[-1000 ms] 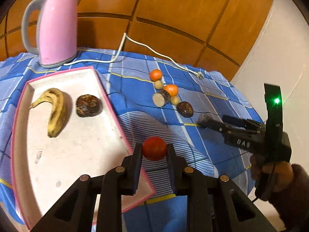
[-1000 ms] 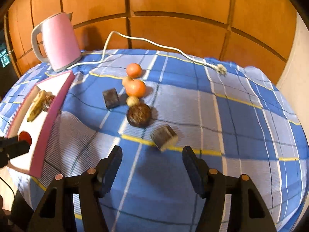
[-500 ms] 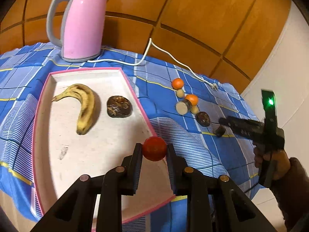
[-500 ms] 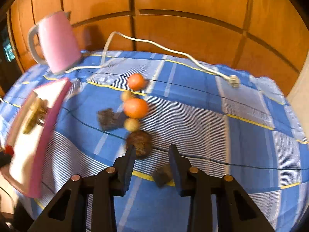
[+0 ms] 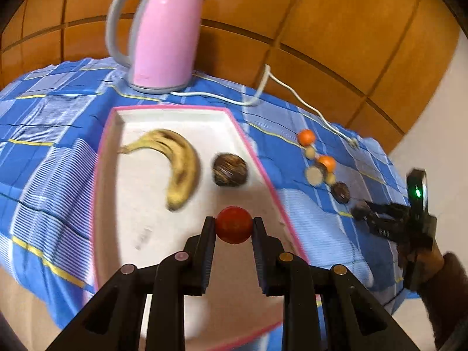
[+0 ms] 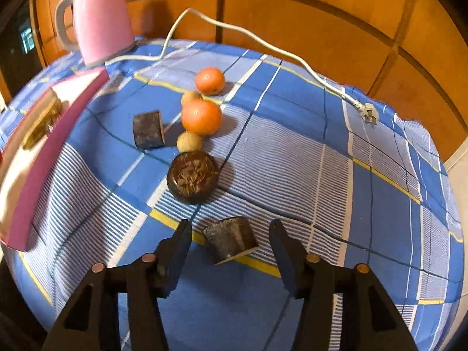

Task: Organize fruits
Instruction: 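Carry the cherry tomato to the tray while the right gripper grasps a brown log piece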

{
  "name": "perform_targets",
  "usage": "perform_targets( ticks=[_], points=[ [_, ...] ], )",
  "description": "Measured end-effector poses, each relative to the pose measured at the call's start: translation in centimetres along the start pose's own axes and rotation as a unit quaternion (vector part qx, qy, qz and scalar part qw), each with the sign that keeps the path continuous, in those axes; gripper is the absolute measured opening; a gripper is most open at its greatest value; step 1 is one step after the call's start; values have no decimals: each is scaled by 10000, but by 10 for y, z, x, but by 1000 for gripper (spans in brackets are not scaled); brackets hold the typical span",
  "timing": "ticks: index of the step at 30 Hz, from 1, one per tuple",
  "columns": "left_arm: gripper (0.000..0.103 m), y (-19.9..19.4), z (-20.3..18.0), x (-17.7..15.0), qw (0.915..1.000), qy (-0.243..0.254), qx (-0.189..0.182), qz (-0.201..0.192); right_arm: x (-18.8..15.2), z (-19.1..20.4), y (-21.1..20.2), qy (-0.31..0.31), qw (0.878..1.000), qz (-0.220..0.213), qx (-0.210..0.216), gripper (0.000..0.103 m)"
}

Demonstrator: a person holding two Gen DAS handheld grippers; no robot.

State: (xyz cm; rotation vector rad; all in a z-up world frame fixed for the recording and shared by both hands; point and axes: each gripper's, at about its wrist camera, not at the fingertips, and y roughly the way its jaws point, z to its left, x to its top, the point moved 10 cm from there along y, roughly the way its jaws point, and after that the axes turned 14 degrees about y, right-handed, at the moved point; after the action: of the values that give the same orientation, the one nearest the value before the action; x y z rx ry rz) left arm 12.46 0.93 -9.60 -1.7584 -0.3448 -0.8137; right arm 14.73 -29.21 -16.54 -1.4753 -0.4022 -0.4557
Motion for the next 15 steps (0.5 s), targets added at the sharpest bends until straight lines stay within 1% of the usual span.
perform_targets(
  ticks=[2, 6, 7, 9, 12, 14, 15],
  points=[
    [25, 3, 15, 7, 9997, -16, 234, -24, -1, 1, 1, -84, 9999, -59, -75, 39],
    [25, 18, 42, 16, 9984, -86, 541, 114, -1, -1, 1, -57, 9999, -88, -80, 39],
    [25, 20, 51, 15, 9971, -128, 726, 198, -1, -1, 0, -45, 9999, -99, -80, 39],
    [25, 22, 64, 16, 9945, -180, 1001, 238, -1, -2, 0, -8, 9999, -110, -92, 39],
    [26, 29, 81, 19, 9926, -126, 1176, 259, 0, -2, 0, 31, 9999, -124, -108, 39],
    [33, 33, 87, 21, 9926, -98, 1180, 252, -1, -2, 0, 34, 9998, -126, -120, 39],
    [44, 32, 91, 20, 9915, -133, 1270, 265, -1, -1, 0, 30, 9998, -124, -126, 39]
  ],
)
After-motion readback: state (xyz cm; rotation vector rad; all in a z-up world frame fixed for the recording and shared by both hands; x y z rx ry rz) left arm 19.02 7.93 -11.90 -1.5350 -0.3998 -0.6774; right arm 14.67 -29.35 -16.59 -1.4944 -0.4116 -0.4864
